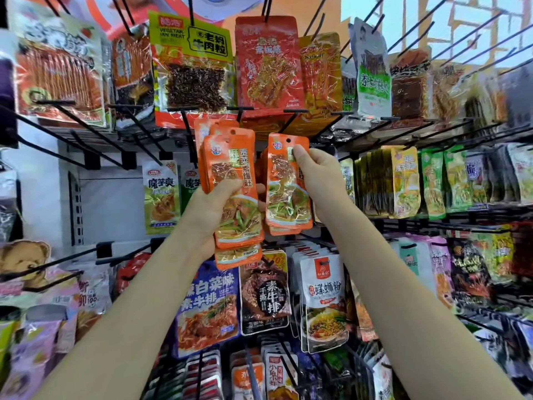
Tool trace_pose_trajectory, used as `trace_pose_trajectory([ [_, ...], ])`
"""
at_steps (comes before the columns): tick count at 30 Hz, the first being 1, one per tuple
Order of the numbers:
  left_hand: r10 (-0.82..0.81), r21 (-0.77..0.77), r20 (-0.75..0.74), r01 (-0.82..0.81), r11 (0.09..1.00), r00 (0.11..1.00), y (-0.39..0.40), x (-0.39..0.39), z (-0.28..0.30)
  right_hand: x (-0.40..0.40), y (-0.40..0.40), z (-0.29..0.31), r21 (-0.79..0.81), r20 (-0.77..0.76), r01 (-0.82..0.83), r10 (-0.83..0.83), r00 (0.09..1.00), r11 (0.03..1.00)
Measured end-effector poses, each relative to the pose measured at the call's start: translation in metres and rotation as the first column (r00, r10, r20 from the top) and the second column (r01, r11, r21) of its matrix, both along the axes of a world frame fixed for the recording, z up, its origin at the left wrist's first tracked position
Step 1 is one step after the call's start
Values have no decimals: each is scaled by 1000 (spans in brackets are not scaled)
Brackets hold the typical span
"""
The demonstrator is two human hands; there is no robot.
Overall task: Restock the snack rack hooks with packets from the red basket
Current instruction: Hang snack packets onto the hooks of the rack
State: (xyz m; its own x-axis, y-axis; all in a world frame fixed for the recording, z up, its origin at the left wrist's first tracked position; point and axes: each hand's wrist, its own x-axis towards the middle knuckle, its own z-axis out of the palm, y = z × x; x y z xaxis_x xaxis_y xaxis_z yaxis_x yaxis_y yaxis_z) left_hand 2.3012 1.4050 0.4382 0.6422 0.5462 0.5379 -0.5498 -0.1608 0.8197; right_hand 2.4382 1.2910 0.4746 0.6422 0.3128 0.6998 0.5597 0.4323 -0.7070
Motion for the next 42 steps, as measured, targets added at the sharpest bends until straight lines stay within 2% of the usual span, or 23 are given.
trace_pose_trajectory([
  [8, -34, 46, 89, 30, 998, 995, -2, -6, -4, 8, 0, 1, 4, 17, 59, -59, 998, 998],
  [12, -6, 18, 94, 5, 1000, 996, -3, -6, -1, 8, -4, -1, 103, 84, 319, -328, 941, 942],
  [13, 6, 16, 98, -8, 1000, 995, -4, -5, -1, 4, -6, -2, 127, 127, 335, -351, 928, 933],
  [15, 1, 18, 111, -3, 1000, 994, -7, -3, -1, -11, -10, -6, 86, 253, 252, -265, 930, 964],
  [17, -26, 20, 101, 24, 1000, 995, -12, -2, -1, -28, -9, -11, -48, 350, 110, -86, 933, 993],
  [19, -14, 29, 68, 12, 1000, 998, -14, -1, -1, -35, -5, -16, -91, 401, 90, -46, 915, 992],
  [21, 21, 34, -6, -20, 999, 1000, -14, -2, 0, -30, -2, -14, -46, 365, 108, -84, 927, 993],
  [24, 38, 7, -68, -38, 999, 997, -10, -4, 1, -17, -4, -8, 7, 170, 96, -95, 981, 995],
  [29, -33, 41, -3, 33, 999, 999, -12, -5, -2, -1, -4, -5, -3, 2, 78, -78, 997, 997],
  [35, 16, 10, 42, -16, 1000, 999, -14, -7, -3, 7, 0, -10, -18, -21, 95, -96, 995, 995],
  [38, 51, -4, 49, -50, 999, 998, -10, -6, -4, 9, 0, -9, 21, -9, 181, -180, 984, 983],
  [40, 74, -2, 60, -74, 997, 995, -9, -6, -4, 5, -5, -11, 77, 24, 271, -274, 962, 959],
  [42, 87, 28, 60, -89, 996, 994, -7, -5, -4, -2, -8, -12, 103, 106, 285, -295, 949, 953],
])
